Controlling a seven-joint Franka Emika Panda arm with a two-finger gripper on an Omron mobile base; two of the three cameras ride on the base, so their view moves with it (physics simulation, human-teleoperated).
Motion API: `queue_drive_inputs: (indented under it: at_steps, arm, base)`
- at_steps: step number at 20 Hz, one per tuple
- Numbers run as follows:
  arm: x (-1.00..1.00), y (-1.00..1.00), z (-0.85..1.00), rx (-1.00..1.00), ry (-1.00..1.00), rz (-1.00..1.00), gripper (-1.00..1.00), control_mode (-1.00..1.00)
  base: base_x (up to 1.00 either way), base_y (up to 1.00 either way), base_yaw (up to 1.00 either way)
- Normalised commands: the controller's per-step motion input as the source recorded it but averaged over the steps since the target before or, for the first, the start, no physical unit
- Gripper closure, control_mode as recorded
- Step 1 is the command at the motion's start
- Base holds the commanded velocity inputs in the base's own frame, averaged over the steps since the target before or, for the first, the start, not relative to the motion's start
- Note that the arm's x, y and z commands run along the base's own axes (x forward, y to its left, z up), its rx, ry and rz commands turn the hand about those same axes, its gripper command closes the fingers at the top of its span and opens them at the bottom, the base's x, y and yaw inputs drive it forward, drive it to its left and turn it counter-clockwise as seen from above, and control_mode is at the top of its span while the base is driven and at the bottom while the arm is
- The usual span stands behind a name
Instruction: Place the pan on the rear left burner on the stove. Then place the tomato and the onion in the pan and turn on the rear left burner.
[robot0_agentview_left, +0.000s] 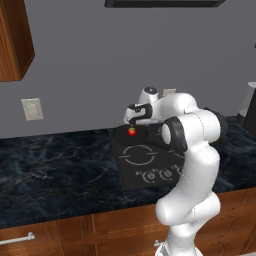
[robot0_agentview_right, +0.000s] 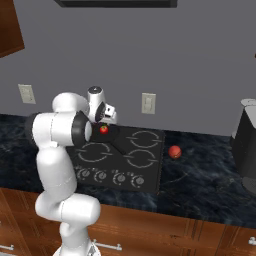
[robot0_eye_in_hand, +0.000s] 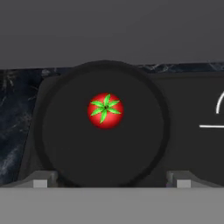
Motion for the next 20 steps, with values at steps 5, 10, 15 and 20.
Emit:
queue_drive_inputs:
  at_steps: [5, 10, 15, 20]
  arm:
    - [-0.83, -0.34, 0.01, 0.00, 0.00, 0.00, -1.00, -1.00]
    - [-0.32, -0.34, 0.16, -0.06, 0.00, 0.00, -1.00, -1.00]
    - [0.00, -0.23, 0.51, -0.06, 0.00, 0.01, -1.00, -1.00]
    - [0.00, -0.49, 0.11, -0.03, 0.05, 0.00, -1.00, -1.00]
  base:
    - [0.00, 0.00, 0.00]
    - [0.00, 0.00, 0.00]
    - [0.00, 0.00, 0.00]
    - [0.00, 0.00, 0.00]
